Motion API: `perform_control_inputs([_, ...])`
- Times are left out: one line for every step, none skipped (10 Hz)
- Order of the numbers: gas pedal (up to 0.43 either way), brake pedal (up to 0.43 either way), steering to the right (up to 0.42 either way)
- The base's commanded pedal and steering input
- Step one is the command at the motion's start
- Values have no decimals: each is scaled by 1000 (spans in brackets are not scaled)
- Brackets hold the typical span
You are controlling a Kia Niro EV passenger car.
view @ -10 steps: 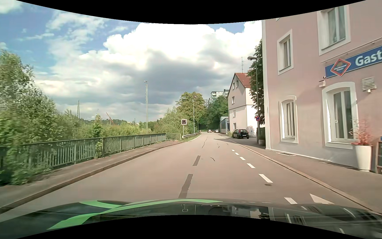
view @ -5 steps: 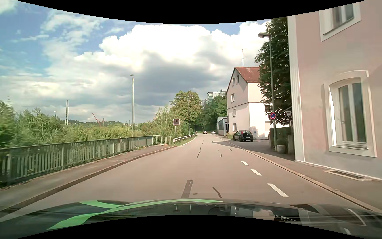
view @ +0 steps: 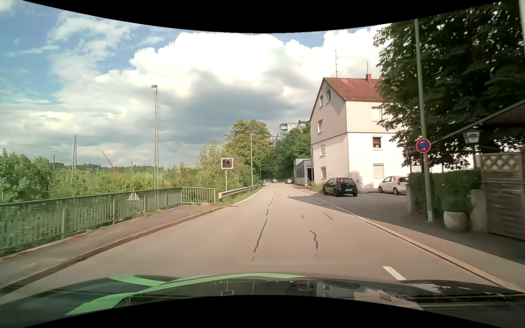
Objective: Follow the waypoints while adhering to traffic rules and regulations
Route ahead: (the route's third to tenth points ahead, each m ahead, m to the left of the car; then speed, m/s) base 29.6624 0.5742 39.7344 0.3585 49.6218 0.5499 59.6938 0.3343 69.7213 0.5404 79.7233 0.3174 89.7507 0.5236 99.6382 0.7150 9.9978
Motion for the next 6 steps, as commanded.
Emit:
perform_control_inputs([138, 0, 15])
perform_control_inputs([138, 0, 15])
perform_control_inputs([138, 0, 15])
perform_control_inputs([138, 0, 14])
perform_control_inputs([138, 0, 14])
perform_control_inputs([138, 0, 14])
